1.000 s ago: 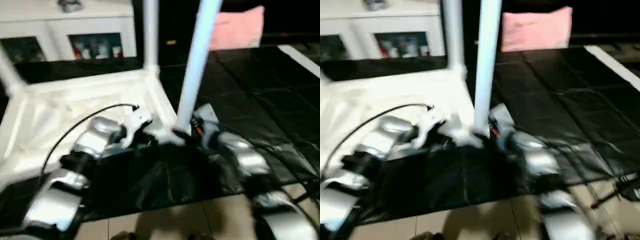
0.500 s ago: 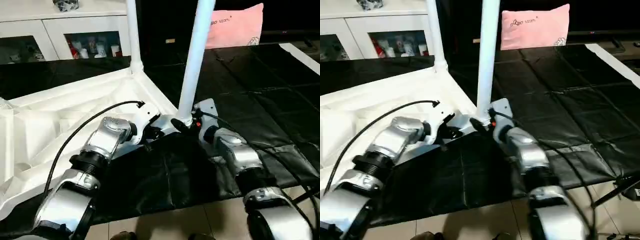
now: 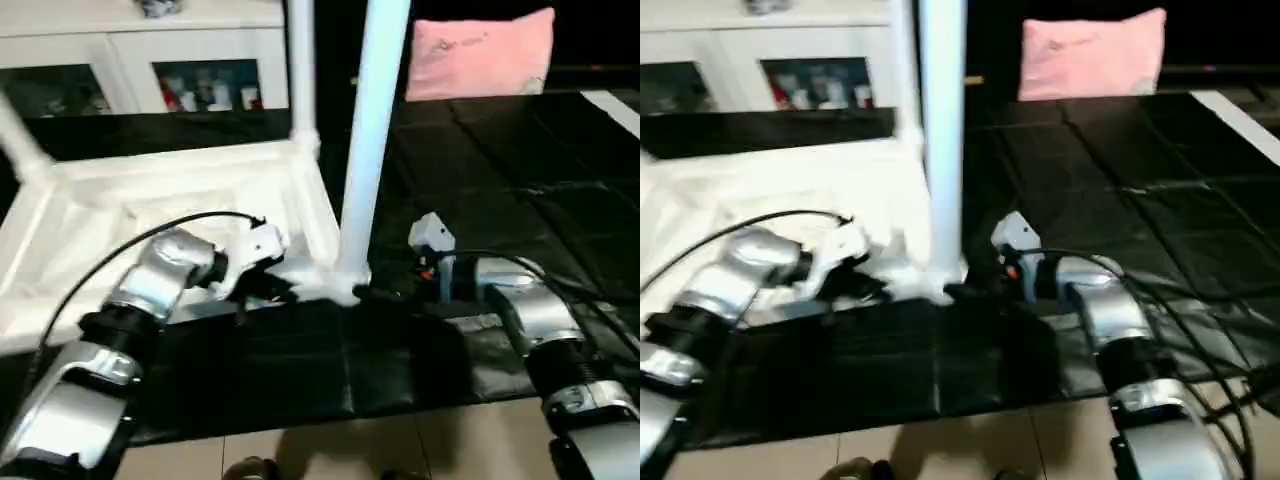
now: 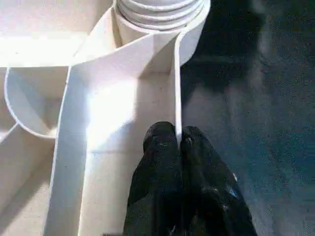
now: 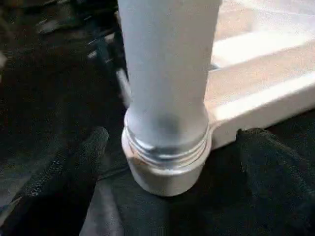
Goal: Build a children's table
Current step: Rotate leg to tighten
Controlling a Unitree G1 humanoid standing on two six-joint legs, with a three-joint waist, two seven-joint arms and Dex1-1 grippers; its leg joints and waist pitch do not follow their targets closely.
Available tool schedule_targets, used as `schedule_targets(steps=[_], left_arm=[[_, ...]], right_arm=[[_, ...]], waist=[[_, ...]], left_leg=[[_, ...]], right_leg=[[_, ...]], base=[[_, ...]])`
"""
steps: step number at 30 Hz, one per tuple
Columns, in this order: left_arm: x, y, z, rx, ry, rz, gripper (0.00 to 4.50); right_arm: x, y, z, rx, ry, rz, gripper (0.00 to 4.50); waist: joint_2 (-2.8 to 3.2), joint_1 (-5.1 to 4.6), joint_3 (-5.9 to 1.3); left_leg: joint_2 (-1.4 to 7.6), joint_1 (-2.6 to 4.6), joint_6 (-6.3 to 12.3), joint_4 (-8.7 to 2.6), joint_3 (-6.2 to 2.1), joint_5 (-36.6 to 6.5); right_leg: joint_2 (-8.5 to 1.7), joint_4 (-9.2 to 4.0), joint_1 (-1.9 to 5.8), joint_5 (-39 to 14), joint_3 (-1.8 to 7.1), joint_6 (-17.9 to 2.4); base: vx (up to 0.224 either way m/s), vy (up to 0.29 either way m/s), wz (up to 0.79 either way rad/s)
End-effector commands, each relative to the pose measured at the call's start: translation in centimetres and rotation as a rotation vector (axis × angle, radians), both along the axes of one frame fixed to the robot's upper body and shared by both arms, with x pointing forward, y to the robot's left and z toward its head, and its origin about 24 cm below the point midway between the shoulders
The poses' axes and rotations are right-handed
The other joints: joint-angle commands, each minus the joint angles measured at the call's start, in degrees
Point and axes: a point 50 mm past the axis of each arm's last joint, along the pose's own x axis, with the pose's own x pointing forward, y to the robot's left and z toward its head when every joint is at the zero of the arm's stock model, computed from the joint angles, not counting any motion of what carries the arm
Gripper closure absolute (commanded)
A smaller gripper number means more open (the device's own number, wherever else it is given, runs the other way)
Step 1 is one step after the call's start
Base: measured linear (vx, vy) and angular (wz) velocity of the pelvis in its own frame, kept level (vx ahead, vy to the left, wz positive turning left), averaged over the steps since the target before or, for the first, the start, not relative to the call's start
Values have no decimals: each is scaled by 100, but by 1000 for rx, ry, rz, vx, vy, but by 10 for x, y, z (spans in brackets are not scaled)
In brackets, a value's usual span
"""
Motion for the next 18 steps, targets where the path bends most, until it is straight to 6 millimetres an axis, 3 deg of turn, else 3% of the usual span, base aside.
schedule_targets(steps=[1,5,18], left_arm=[[-1,-2,9,12,-1,-95,450],[-3,0,10,23,16,-133,450],[-8,-9,7,16,46,-213,450]], right_arm=[[-3,8,4,1,-14,87,4],[-8,18,3,18,13,163,4],[-7,27,0,33,68,238,129]], waist=[[23,-15,-446],[15,-1,-441],[8,19,-451]], left_leg=[[297,308,-124,-463,-163,-2184],[301,305,-178,-475,-165,-2230],[298,299,-197,-472,-168,-2115]], right_leg=[[-164,-281,168,-1481,114,-1330],[-173,-276,161,-1534,121,-1321],[-189,-262,173,-1557,125,-1318]], base=[[0,0,0],[0,0,0],[0,0,0]])
